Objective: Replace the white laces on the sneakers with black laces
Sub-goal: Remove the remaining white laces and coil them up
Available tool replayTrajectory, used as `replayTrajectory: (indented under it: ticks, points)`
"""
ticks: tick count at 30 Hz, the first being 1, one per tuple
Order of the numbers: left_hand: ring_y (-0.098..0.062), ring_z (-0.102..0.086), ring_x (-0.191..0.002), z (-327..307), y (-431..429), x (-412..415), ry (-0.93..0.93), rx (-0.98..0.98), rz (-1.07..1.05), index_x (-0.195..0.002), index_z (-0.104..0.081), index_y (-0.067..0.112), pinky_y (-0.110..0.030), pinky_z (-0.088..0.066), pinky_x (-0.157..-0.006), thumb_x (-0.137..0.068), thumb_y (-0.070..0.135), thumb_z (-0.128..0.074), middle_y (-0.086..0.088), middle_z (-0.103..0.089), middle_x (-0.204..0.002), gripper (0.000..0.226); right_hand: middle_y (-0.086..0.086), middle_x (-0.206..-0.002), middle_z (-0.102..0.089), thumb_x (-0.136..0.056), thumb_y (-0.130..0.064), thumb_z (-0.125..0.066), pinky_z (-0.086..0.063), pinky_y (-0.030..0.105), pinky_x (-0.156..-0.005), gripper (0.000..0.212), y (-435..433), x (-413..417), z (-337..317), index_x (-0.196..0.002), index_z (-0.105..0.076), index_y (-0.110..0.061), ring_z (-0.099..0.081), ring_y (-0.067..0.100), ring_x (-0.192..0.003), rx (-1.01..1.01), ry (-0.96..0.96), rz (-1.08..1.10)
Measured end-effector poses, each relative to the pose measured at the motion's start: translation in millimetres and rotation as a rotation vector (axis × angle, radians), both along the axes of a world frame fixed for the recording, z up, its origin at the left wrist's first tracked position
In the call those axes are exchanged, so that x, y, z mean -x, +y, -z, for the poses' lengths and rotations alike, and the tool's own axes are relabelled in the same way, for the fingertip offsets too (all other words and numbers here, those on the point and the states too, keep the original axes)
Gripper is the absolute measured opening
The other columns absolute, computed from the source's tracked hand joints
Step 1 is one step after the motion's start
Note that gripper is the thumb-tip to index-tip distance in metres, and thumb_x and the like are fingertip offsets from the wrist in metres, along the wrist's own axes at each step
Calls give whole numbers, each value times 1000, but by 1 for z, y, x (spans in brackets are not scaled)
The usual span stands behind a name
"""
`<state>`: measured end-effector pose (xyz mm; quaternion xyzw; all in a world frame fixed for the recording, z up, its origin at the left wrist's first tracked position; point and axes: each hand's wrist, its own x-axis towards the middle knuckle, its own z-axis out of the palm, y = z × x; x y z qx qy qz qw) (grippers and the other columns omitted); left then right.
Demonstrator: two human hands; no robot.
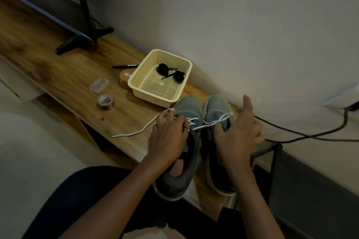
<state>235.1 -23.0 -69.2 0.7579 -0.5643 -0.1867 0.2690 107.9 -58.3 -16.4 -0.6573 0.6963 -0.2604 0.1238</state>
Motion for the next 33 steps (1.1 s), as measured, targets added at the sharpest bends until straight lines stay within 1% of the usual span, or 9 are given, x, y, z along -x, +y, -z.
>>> replayTrajectory:
  ticks: [2, 5, 8, 14, 17, 19, 23, 30, 33]
  points:
    - [-16, -18, -135, 1, 0, 1, -10, 13, 0, -104, -52, 24, -35, -25, -103, -95, 29, -49, 7, -38, -137, 10, 4, -137, -44, -81, -24, -67, -20, 44, -105, 62, -1, 3, -2, -137, -40, -24, -30, 28, -128, 2, 40, -20]
    - [-15, -17, -137, 3, 0, 1, -33, 24, 10, -107, -50, 24, -36, -20, -106, -97, 30, -44, 6, -38, -138, 13, -5, -129, -50, -81, -39, -67, -21, 46, -104, 15, 1, 5, 2, -90, -68, -26, -27, 25, -126, -5, 114, -204]
    - [-15, -14, -139, 3, 0, 1, -19, 10, 23, -105, -48, 25, -39, -16, -108, -96, 27, -44, 7, -39, -136, 10, -13, -130, -49, -79, -52, -65, -4, 48, -110, 26, 9, -5, 9, -71, -69, -28, -21, 21, -132, -95, 195, -379]
    - [-6, -23, -139, 2, 0, 2, -17, 99, -95, -100, -46, 28, -41, 5, -110, -100, 29, -38, 18, -50, -110, 8, -16, -131, -51, -76, -36, -67, 2, 45, -112, 18, 11, -4, 11, -60, -59, -32, -20, 20, -134, -119, 162, -334]
    - [-8, -27, -138, -2, 1, 1, 19, 117, -107, -98, -41, 30, -43, 7, -111, -100, 25, -39, 20, -46, -101, 5, -15, -130, -52, -76, -33, -67, 0, 43, -111, 11, 11, -4, 12, -67, -67, -26, -21, 19, -133, -108, 175, -307]
    - [-10, -18, -142, -4, 2, 0, -57, 93, -65, -108, -47, 31, -45, 7, -111, -97, 26, -46, 18, -52, -115, 13, -13, -127, -56, -75, -32, -69, -2, 42, -110, 13, 12, -6, 14, -71, -72, -20, -24, 21, -132, -71, 185, -302]
    - [-17, -4, -143, -7, 1, -3, -220, 32, 27, -110, -54, 36, -50, 5, -110, -87, 30, -58, 12, -29, -150, 25, -8, -120, -62, -73, -27, -72, -4, 39, -107, 5, 13, -7, 15, -74, -71, -23, -29, 23, -131, -21, 109, -292]
    - [-20, 1, -143, -7, 1, -3, -243, -1, 77, -108, -57, 38, -50, 5, -110, -78, 46, -66, 11, -21, -153, 32, -11, -118, -63, -73, -29, -70, -6, 38, -106, 12, 10, -6, 19, -73, -73, -17, -29, 21, -130, -38, 111, -287]
    - [-19, -4, -143, -4, 1, -2, -248, 34, 41, -102, -61, 35, -48, 4, -109, -83, 42, -64, 12, -28, -150, 20, -13, -118, -62, -73, -31, -70, -7, 38, -106, 16, 9, -6, 21, -67, -72, -17, -29, 19, -129, -44, 118, -287]
